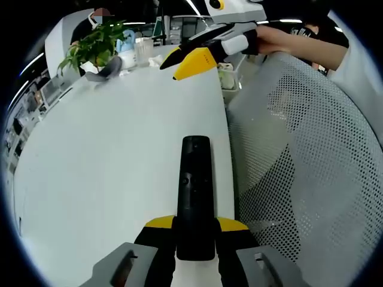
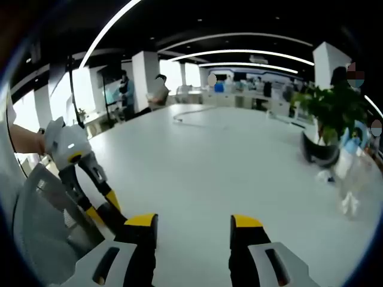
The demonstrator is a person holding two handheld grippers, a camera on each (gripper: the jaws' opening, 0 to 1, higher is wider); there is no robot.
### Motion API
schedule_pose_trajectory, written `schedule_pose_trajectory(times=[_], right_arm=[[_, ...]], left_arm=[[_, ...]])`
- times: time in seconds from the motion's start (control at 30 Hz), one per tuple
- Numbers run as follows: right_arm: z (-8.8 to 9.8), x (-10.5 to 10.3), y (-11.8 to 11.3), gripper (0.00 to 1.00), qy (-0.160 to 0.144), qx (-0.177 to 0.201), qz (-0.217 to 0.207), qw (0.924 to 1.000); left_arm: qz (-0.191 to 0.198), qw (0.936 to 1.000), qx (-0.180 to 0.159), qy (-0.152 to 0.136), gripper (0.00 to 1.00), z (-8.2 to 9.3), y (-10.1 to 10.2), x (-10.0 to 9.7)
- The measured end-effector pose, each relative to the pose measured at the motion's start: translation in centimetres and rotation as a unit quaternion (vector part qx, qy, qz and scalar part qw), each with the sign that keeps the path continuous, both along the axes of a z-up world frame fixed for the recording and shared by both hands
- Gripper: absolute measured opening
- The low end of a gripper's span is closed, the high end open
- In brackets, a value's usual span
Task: Press the specified remote control buttons in sequence, fully releasing each button before pressing the next.
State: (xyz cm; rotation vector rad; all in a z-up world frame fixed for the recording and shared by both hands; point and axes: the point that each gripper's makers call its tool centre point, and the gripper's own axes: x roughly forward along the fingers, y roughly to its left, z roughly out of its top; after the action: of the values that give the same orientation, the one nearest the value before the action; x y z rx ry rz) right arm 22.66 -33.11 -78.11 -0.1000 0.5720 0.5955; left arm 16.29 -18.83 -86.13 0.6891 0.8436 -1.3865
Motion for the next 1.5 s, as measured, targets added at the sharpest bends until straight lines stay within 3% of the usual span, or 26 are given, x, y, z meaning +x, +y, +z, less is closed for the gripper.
schedule_pose_trajectory(times=[0.37,0.83,1.5], right_arm=[[-0.2,-0.2,0.2,0.45,0.006,-0.002,0.007,1.0000],[-0.5,-0.6,0.9,0.40,0.022,0.011,0.021,0.9995],[-1.3,-2.0,3.0,0.31,0.040,-0.016,0.091,0.9949]], left_arm=[[0.001,0.9998,-0.015,0.012,0.25,0.1,0.1,0.0],[-0.003,0.9998,-0.016,0.006,0.25,0.1,0.0,-0.1],[0.000,0.9998,-0.017,-0.004,0.25,0.0,0.1,0.0]])
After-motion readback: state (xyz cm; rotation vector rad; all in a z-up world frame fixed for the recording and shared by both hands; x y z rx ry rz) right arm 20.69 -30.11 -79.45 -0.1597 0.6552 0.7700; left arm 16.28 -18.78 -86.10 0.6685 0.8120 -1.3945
